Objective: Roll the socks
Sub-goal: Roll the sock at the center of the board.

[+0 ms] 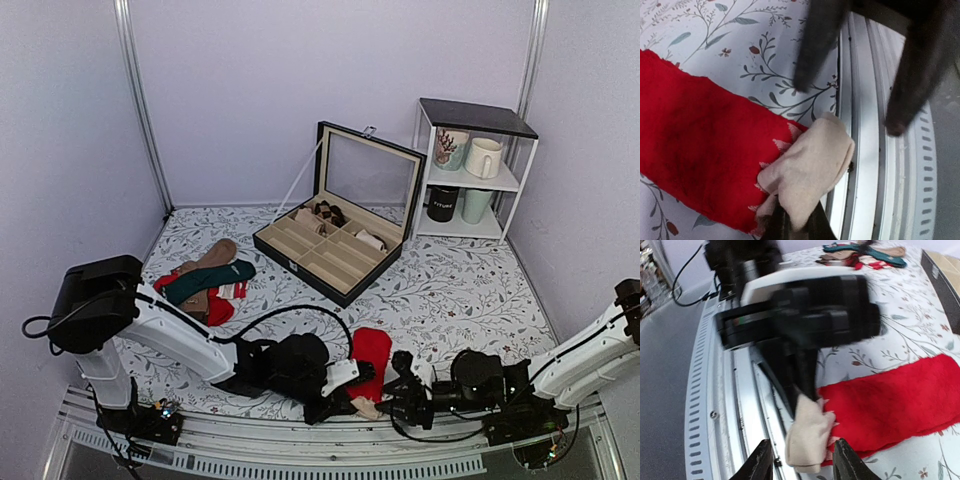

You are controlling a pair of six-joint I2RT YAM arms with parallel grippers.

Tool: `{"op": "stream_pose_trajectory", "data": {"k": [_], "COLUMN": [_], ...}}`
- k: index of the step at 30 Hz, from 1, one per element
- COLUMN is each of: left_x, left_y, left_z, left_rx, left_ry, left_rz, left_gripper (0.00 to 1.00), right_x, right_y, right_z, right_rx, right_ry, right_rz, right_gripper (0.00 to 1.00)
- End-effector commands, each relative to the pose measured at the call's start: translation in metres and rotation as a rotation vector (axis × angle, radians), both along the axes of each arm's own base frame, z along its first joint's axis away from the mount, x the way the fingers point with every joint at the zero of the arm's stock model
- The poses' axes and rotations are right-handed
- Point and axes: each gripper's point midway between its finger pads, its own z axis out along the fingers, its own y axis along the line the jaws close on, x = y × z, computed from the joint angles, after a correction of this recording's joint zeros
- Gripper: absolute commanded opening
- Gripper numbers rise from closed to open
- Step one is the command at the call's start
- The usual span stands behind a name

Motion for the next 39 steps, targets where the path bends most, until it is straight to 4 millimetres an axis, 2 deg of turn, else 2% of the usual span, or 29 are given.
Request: {"op": "stream_pose_trajectory", "data": {"k": [1, 5, 8, 9, 16, 22, 28, 30, 33, 34, 35, 36, 38, 39], "left_x": [-0.029, -0.027, -0.028, -0.031, -0.031, -0.031, -0.032, -0.032, -0.028, -0.026, -0.021, -0.017, -0.005, 0.001], "left_y": [0.095, 0.097, 0.094, 0.099, 0.100, 0.102, 0.101, 0.101, 0.099, 0.099, 0.091, 0.086, 0.074, 0.067], "left_z": [-0.081, -0.084, -0.084, -0.095, -0.097, -0.099, -0.100, -0.099, -0.094, -0.093, -0.079, -0.072, -0.051, -0.038], "left_rx": [0.394, 0.398, 0.402, 0.432, 0.439, 0.440, 0.439, 0.436, 0.417, 0.411, 0.365, 0.336, 0.259, 0.215], "left_ry": [0.299, 0.357, 0.367, 0.381, 0.386, 0.391, 0.396, 0.394, 0.366, 0.351, 0.325, 0.300, 0.223, 0.171], "left_rz": [0.042, 0.058, 0.046, 0.047, 0.051, 0.052, 0.048, 0.045, 0.049, 0.053, 0.054, 0.056, 0.067, 0.069], "left_gripper": [0.00, 0.00, 0.00, 0.00, 0.00, 0.00, 0.00, 0.00, 0.00, 0.00, 0.00, 0.03, 0.29, 0.34], "right_x": [-0.007, -0.015, -0.013, -0.011, -0.018, -0.025, -0.021, -0.020, -0.019, -0.019, -0.018, -0.018, -0.021, -0.023], "right_y": [0.010, 0.015, 0.018, 0.018, 0.033, 0.037, 0.029, 0.025, 0.019, 0.016, 0.013, 0.010, 0.008, 0.007], "right_z": [0.009, -0.011, -0.018, -0.020, -0.009, -0.033, -0.051, -0.056, -0.064, -0.067, -0.070, -0.071, -0.071, -0.070], "right_rx": [-0.031, -0.107, -0.148, -0.162, -0.132, -0.186, -0.256, -0.279, -0.321, -0.334, -0.343, -0.342, -0.327, -0.316], "right_ry": [-0.313, -0.342, -0.371, -0.386, -0.437, -0.381, -0.306, -0.284, -0.257, -0.246, -0.235, -0.212, -0.171, -0.142], "right_rz": [0.057, 0.086, 0.063, 0.050, 0.093, 0.127, 0.076, 0.064, 0.047, 0.040, 0.031, 0.017, 0.008, 0.005], "right_gripper": [0.43, 0.43, 0.43, 0.43, 0.43, 0.41, 0.36, 0.32, 0.08, 0.03, 0.01, 0.00, 0.00, 0.00]}}
